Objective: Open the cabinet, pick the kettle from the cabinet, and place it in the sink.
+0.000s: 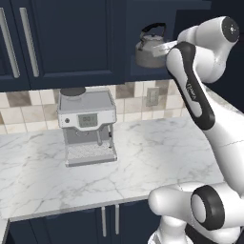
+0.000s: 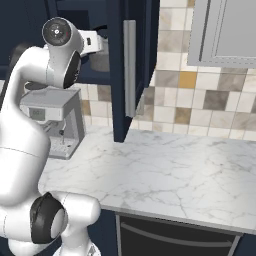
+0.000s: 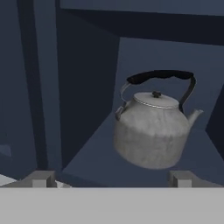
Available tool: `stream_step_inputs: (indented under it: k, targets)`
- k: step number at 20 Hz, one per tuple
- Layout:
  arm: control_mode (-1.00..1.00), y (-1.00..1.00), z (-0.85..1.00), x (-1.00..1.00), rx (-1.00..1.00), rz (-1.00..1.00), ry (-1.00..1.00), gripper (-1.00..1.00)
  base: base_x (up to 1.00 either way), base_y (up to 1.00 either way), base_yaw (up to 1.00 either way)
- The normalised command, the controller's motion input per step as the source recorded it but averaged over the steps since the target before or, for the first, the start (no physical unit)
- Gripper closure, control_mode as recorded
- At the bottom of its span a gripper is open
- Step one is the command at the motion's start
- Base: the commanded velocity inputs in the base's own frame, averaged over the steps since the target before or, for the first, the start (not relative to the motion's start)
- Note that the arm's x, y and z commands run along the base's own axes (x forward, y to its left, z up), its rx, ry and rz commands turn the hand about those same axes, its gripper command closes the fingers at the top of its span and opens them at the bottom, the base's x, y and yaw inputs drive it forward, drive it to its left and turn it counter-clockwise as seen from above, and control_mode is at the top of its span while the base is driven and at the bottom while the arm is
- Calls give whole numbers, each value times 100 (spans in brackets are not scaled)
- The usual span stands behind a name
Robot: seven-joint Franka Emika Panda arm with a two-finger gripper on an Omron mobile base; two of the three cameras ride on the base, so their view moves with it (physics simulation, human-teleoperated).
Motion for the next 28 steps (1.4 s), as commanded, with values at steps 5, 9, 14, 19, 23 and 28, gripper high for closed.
stream_step_inputs:
  k: [5,9,14,19,23,28]
  targets:
    - [-100,0,15,34,0,0,0,-100,0,0,0]
    - [-100,0,8,37,0,0,0,-100,0,0,0]
    - [-100,-1,-4,27,0,0,-1,-100,0,0,0]
    - [-100,-1,-3,27,1,0,0,-100,0,0,0]
    - [-100,-2,0,24,5,0,0,-100,0,0,0]
    - [-100,0,0,18,7,0,0,-100,0,0,0]
